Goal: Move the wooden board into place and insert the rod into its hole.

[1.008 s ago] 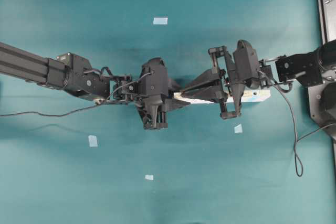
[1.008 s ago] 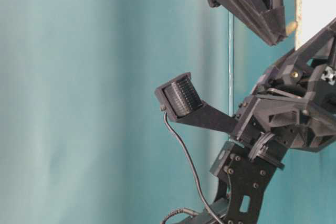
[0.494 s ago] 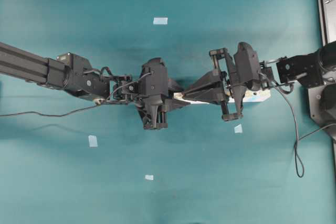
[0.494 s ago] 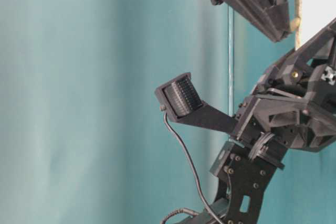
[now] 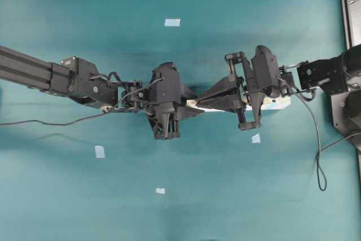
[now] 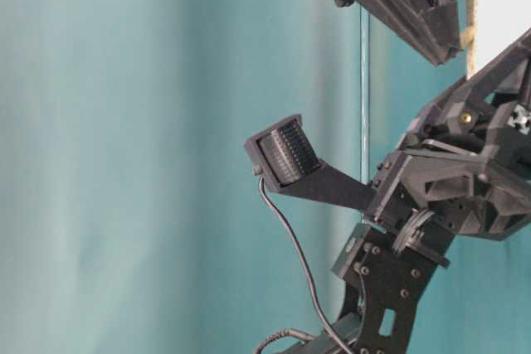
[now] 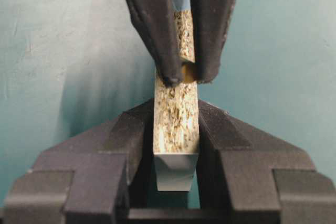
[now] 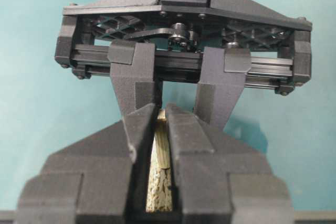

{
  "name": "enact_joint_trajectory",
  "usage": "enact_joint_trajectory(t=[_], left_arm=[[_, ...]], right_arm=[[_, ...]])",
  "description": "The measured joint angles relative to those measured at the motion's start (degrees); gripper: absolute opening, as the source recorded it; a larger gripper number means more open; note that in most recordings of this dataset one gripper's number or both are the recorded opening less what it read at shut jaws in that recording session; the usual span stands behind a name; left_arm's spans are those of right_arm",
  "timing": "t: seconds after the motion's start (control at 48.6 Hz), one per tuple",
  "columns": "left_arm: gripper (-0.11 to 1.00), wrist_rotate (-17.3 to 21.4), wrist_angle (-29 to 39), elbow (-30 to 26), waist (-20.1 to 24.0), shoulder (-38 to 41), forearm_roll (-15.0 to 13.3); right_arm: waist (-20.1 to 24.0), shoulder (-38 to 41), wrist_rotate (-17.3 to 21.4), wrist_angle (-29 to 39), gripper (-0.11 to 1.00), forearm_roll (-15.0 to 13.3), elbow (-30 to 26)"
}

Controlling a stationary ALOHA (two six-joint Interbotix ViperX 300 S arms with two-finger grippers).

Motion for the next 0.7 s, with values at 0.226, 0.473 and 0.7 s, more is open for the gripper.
enact_joint_trajectory(t=[0.226,0.473,0.7], left_arm=[[0.21,0.0,0.1,0.0,0.0,0.0,0.0],[0.21,0.1,1.1,-0.2,0.0,0.1,0.0],[0.21,0.1,1.3,-0.4,0.0,0.1,-0.1]], right_arm=[[0.1,0.0,0.0,0.7,0.09,0.3,0.1],[0.2,-0.3,0.0,0.4,0.09,0.5,1.1],[-0.1,-1.4,0.0,0.8,0.09,0.8,3.0]])
